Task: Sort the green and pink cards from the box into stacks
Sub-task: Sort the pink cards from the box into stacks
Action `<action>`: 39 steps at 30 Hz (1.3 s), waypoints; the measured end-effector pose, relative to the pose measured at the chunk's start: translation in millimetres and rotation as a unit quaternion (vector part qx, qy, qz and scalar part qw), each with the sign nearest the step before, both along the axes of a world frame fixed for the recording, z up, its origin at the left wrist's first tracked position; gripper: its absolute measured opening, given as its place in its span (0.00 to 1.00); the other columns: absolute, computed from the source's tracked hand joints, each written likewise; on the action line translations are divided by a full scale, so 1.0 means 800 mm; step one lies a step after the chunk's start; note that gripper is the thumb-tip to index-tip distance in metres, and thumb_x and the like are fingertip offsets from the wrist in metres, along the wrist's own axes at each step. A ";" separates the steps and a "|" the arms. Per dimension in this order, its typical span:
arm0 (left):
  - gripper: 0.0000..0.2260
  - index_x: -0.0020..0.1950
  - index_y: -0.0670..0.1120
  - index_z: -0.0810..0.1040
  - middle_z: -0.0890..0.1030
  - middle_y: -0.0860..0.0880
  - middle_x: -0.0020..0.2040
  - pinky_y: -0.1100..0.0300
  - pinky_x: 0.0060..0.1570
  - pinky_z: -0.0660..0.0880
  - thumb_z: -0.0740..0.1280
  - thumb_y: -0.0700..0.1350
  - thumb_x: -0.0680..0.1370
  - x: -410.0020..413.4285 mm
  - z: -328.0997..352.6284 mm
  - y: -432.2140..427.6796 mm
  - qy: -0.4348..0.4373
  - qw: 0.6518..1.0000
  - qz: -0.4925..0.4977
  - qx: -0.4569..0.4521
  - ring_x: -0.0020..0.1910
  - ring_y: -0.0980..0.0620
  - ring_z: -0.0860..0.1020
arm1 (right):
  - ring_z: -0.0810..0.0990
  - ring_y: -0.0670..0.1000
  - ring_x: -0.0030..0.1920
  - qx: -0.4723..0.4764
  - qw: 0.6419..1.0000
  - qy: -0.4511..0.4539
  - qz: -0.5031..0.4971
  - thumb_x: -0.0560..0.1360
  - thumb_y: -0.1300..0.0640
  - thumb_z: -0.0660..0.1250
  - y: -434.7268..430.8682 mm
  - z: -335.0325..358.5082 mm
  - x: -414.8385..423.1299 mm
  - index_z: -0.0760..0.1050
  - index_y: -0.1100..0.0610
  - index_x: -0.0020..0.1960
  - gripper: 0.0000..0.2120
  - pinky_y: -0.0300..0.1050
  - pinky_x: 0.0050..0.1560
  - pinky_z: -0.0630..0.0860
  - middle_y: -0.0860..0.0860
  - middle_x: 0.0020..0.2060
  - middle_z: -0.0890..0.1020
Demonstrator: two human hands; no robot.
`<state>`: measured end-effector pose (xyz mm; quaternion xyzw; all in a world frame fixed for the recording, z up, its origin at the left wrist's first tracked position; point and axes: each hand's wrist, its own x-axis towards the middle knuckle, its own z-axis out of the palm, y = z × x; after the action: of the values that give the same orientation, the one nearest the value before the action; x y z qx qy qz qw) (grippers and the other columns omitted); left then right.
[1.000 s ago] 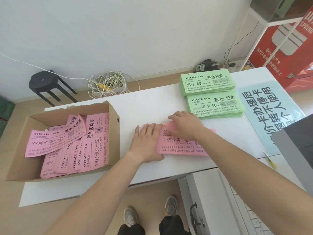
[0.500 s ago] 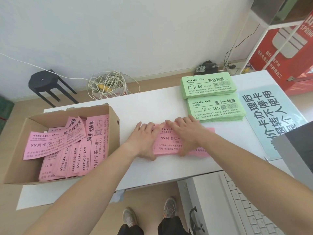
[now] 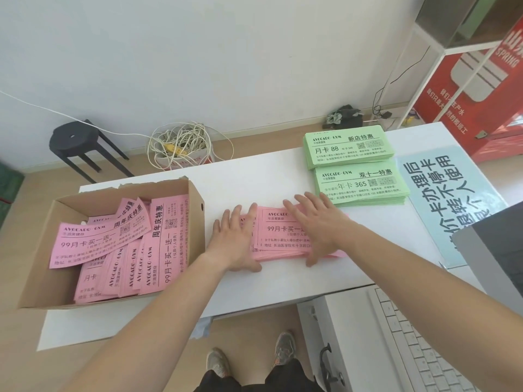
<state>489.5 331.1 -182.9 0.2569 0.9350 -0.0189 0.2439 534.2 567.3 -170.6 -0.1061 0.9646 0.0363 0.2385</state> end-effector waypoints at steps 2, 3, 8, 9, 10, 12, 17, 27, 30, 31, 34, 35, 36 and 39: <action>0.62 0.79 0.49 0.31 0.46 0.37 0.78 0.42 0.74 0.60 0.77 0.57 0.65 0.010 0.002 -0.002 -0.008 0.998 0.067 0.008 0.76 0.32 0.53 | 0.46 0.62 0.80 0.019 1.000 -0.016 -0.014 0.57 0.31 0.78 0.009 0.004 0.002 0.32 0.51 0.81 0.72 0.65 0.79 0.47 0.60 0.80 0.48; 0.61 0.79 0.48 0.32 0.51 0.36 0.76 0.44 0.70 0.64 0.78 0.55 0.66 0.013 0.002 -0.003 -0.011 0.995 0.095 0.021 0.73 0.32 0.59 | 0.52 0.62 0.79 0.022 1.000 -0.016 -0.014 0.57 0.31 0.78 0.011 0.006 0.002 0.34 0.51 0.81 0.71 0.64 0.78 0.50 0.60 0.79 0.53; 0.57 0.80 0.51 0.36 0.59 0.42 0.72 0.46 0.64 0.70 0.78 0.48 0.68 0.017 -0.003 -0.006 -0.028 0.989 0.103 0.103 0.66 0.39 0.67 | 0.59 0.58 0.75 -0.016 0.999 0.004 0.036 0.57 0.31 0.78 -0.015 0.009 -0.006 0.45 0.50 0.81 0.65 0.57 0.76 0.58 0.55 0.76 0.60; 0.57 0.80 0.51 0.36 0.59 0.43 0.72 0.46 0.64 0.70 0.77 0.48 0.68 0.017 -0.003 -0.007 -0.029 0.988 0.103 0.112 0.66 0.39 0.67 | 0.59 0.58 0.76 -0.026 0.999 0.004 0.044 0.58 0.31 0.78 -0.024 0.007 -0.008 0.44 0.49 0.81 0.65 0.57 0.76 0.57 0.55 0.77 0.59; 0.57 0.80 0.51 0.36 0.59 0.43 0.72 0.46 0.64 0.70 0.77 0.48 0.68 0.017 -0.003 -0.008 -0.030 0.987 0.102 0.119 0.66 0.39 0.67 | 0.58 0.59 0.76 -0.032 0.998 0.003 0.050 0.59 0.30 0.77 -0.033 0.005 -0.010 0.42 0.49 0.81 0.65 0.57 0.76 0.56 0.55 0.77 0.58; 0.57 0.80 0.51 0.35 0.58 0.43 0.73 0.47 0.65 0.69 0.77 0.48 0.68 0.017 -0.002 -0.011 -0.039 0.986 0.102 0.125 0.68 0.40 0.66 | 0.56 0.59 0.78 -0.034 0.998 0.003 0.054 0.59 0.29 0.76 -0.046 0.000 -0.014 0.39 0.49 0.82 0.67 0.58 0.77 0.55 0.57 0.79 0.56; 0.65 0.78 0.54 0.29 0.45 0.44 0.78 0.45 0.70 0.67 0.80 0.54 0.63 0.017 0.002 -0.015 -0.078 0.989 0.087 0.088 0.75 0.39 0.56 | 0.44 0.60 0.81 -0.025 1.000 0.004 -0.005 0.56 0.24 0.74 -0.028 -0.001 -0.010 0.31 0.48 0.81 0.73 0.62 0.79 0.45 0.57 0.81 0.45; 0.65 0.77 0.57 0.27 0.26 0.41 0.76 0.49 0.55 0.76 0.79 0.60 0.64 0.012 0.018 0.017 -0.024 0.995 0.084 0.038 0.60 0.36 0.74 | 0.55 0.59 0.78 -0.015 1.000 0.009 -0.026 0.58 0.26 0.74 -0.027 -0.007 0.000 0.37 0.51 0.81 0.69 0.57 0.77 0.56 0.56 0.79 0.55; 0.63 0.78 0.57 0.29 0.25 0.42 0.76 0.52 0.49 0.78 0.79 0.57 0.65 0.006 0.026 0.012 -0.028 0.997 0.068 0.019 0.53 0.38 0.79 | 0.48 0.60 0.80 -0.014 0.999 0.009 -0.037 0.56 0.26 0.75 -0.018 -0.005 0.002 0.35 0.50 0.81 0.71 0.59 0.79 0.50 0.57 0.81 0.48; 0.63 0.79 0.57 0.30 0.24 0.43 0.76 0.52 0.49 0.78 0.79 0.58 0.65 0.005 0.030 0.012 -0.028 0.998 0.053 0.006 0.53 0.38 0.80 | 0.47 0.61 0.80 -0.004 0.999 0.003 -0.040 0.56 0.26 0.75 -0.012 -0.006 0.003 0.34 0.50 0.81 0.72 0.60 0.79 0.49 0.58 0.81 0.48; 0.64 0.80 0.57 0.33 0.28 0.44 0.78 0.49 0.54 0.78 0.79 0.62 0.62 0.003 0.035 0.022 -0.016 0.999 0.008 -0.036 0.60 0.38 0.78 | 0.55 0.62 0.78 0.030 0.999 -0.005 -0.032 0.55 0.27 0.75 -0.007 -0.011 0.006 0.34 0.52 0.81 0.72 0.60 0.77 0.54 0.59 0.77 0.56; 0.63 0.80 0.56 0.35 0.32 0.43 0.79 0.49 0.54 0.77 0.79 0.61 0.62 0.003 0.035 0.027 -0.009 0.999 0.001 -0.045 0.62 0.38 0.77 | 0.59 0.61 0.75 0.035 0.999 0.003 -0.027 0.55 0.28 0.75 -0.010 -0.012 0.006 0.35 0.52 0.81 0.71 0.59 0.76 0.57 0.59 0.75 0.59; 0.61 0.81 0.55 0.36 0.37 0.43 0.80 0.50 0.54 0.77 0.79 0.60 0.63 0.003 0.033 0.029 -0.001 0.999 0.000 -0.049 0.63 0.39 0.76 | 0.63 0.61 0.72 0.037 0.999 0.011 -0.021 0.56 0.28 0.74 -0.014 -0.013 0.006 0.36 0.52 0.80 0.69 0.58 0.74 0.60 0.58 0.73 0.62; 0.55 0.81 0.53 0.42 0.51 0.44 0.77 0.51 0.47 0.75 0.77 0.54 0.66 0.002 0.028 0.023 0.012 0.999 0.000 -0.037 0.58 0.40 0.78 | 0.65 0.60 0.69 0.026 0.999 0.021 -0.019 0.56 0.28 0.73 -0.018 -0.013 0.010 0.37 0.51 0.80 0.68 0.57 0.71 0.64 0.57 0.70 0.64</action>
<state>491.4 349.5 -160.2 0.2472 0.9365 -0.0566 0.2423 542.2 552.8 -181.1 -0.0807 0.9699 0.0595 0.2217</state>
